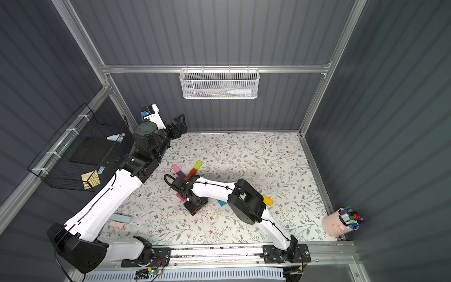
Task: Assemble the letter v with building blocks
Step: Assemble the building block at the center of the board, then adjust the building block at the center of the board.
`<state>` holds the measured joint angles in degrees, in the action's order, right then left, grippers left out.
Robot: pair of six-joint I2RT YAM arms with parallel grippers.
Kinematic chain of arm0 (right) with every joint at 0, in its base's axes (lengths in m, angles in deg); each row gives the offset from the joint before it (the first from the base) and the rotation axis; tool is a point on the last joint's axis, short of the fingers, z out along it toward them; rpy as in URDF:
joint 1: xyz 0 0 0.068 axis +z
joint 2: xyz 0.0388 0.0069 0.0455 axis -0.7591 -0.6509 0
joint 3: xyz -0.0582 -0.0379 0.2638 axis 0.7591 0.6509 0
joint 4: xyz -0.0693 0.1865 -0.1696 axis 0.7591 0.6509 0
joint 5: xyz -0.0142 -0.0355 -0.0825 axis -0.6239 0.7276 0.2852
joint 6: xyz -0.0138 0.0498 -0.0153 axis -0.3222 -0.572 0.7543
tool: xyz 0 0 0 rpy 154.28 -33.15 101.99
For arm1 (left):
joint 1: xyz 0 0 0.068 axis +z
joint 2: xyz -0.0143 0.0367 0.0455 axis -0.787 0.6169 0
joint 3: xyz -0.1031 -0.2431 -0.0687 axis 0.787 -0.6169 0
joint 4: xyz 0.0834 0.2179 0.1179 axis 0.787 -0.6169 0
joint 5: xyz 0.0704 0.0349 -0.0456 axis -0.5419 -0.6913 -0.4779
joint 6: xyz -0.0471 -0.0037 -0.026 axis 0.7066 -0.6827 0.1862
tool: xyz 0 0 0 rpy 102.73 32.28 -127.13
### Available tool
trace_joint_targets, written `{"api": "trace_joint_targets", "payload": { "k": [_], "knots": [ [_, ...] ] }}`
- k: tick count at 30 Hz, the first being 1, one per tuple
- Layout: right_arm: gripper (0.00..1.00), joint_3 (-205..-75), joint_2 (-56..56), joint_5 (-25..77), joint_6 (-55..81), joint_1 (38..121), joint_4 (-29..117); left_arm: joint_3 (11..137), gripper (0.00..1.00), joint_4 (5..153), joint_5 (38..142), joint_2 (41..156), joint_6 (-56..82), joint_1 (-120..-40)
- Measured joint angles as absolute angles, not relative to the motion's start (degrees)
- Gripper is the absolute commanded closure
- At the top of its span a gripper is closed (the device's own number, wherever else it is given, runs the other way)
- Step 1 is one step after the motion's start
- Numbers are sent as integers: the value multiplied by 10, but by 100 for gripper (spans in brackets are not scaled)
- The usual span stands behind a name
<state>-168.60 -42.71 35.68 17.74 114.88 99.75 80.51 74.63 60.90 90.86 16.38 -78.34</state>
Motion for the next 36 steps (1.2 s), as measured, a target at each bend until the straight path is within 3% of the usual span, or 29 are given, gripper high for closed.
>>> {"api": "trace_joint_targets", "payload": {
  "k": [5,12,15,17,22,24,25,36],
  "knots": [
    [37,-1617,-375,355,184,1144,953,805,1,750,616,910,164,-781],
    [39,-1554,-275,331,207,1143,883,805,1,754,620,914,164,-780],
    [52,-1533,-242,332,207,1139,857,805,1,754,624,917,162,-780],
    [67,-1531,-233,320,198,1126,853,805,1,754,624,917,162,-779],
    [81,-1504,-230,300,182,1084,836,801,1,758,626,917,160,-775],
    [91,-1489,-233,286,178,1079,835,799,1,758,629,917,160,-772],
    [100,-1484,-237,275,171,1081,834,799,1,759,630,917,159,-769],
    [100,-1446,-258,225,154,1106,822,799,1,767,651,920,154,-759]
  ]
}}
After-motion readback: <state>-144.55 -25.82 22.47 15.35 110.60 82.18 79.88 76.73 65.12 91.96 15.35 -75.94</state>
